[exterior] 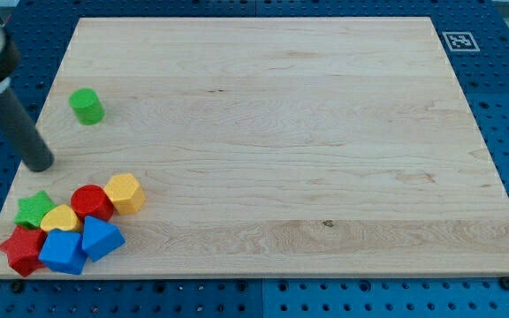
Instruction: Push the group of block slightly right and up
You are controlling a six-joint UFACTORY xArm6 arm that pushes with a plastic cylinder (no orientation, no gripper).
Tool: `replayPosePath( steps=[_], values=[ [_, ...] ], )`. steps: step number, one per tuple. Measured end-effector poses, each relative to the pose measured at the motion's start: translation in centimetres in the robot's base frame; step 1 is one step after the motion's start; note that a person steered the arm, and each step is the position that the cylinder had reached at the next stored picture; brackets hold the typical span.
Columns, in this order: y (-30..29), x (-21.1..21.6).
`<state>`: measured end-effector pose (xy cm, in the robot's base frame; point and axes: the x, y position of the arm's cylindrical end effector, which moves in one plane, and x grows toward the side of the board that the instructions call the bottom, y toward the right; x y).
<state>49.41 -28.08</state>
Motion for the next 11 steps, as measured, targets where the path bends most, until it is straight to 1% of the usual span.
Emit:
replayPosePath(
  steps=[1,4,6,7,10,11],
  values=[
    [-2.4,1.9],
    [-0.9,3.8],
    [-2.4,3.6],
    [-2.4,4.3],
    [-2.4,11.8],
    [-1.9,12.4]
  ],
)
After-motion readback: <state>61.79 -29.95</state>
